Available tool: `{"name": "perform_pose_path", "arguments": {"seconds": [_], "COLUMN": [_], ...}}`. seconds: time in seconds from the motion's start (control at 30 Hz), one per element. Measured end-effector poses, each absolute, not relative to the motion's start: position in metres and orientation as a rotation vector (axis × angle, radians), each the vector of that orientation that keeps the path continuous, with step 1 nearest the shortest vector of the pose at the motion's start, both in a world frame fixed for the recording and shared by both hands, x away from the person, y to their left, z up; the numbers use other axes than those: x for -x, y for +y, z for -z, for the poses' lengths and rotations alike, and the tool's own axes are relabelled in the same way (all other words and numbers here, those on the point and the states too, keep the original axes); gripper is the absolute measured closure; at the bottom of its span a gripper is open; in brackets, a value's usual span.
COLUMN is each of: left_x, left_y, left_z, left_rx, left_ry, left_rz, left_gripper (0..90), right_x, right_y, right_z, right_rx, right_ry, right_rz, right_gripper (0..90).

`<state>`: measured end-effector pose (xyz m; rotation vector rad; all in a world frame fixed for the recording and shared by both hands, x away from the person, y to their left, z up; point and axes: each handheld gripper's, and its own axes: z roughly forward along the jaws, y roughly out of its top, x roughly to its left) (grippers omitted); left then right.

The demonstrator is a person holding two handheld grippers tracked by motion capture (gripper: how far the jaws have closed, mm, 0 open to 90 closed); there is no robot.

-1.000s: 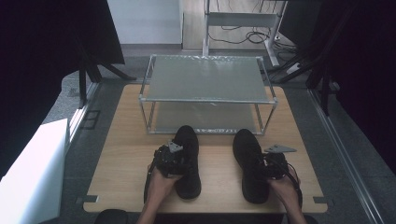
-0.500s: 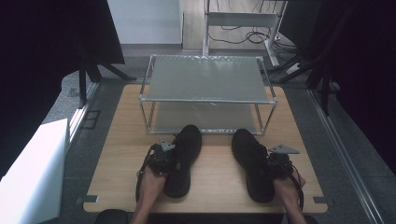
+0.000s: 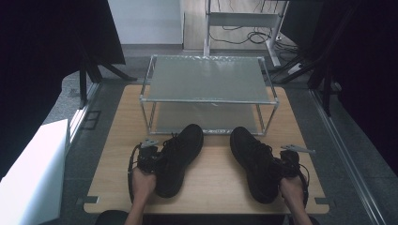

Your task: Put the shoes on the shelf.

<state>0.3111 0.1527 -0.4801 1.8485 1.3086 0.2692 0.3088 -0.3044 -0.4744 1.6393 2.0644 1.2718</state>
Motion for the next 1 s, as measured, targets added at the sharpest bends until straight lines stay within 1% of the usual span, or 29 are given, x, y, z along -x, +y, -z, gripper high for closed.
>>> {"name": "perform_pose_path", "arguments": {"seconds": [0.03,0.17,0.3,0.43,0.63,1.0], "left_x": [-0.311,-0.31,-0.307,-0.304,-0.303,-0.302], "left_y": [0.153,0.155,0.154,0.155,0.156,0.152], "left_z": [0.478,0.468,0.455,0.44,0.426,0.4], "left_rx": [-1.845,-1.801,-1.781,-1.739,-1.676,-1.597], "left_ry": [1.303,1.277,1.25,1.226,1.213,1.195], "left_rz": [-0.271,-0.226,-0.224,-0.211,-0.169,-0.197], "left_gripper": [80.9,80.9,80.9,80.8,80.7,80.4], "right_x": [-0.308,-0.307,-0.308,-0.308,-0.308,-0.315], "right_y": [-0.303,-0.302,-0.302,-0.301,-0.297,-0.283], "right_z": [0.472,0.469,0.463,0.452,0.437,0.407], "right_rx": [-1.656,-1.669,-1.686,-1.697,-1.68,-1.655], "right_ry": [2.049,2.041,2.012,1.967,1.941,1.895], "right_rz": [-1.335,-1.396,-1.479,-1.607,-1.686,-1.816], "right_gripper": [76.4,76.4,76.4,76.4,76.4,76.3]}}
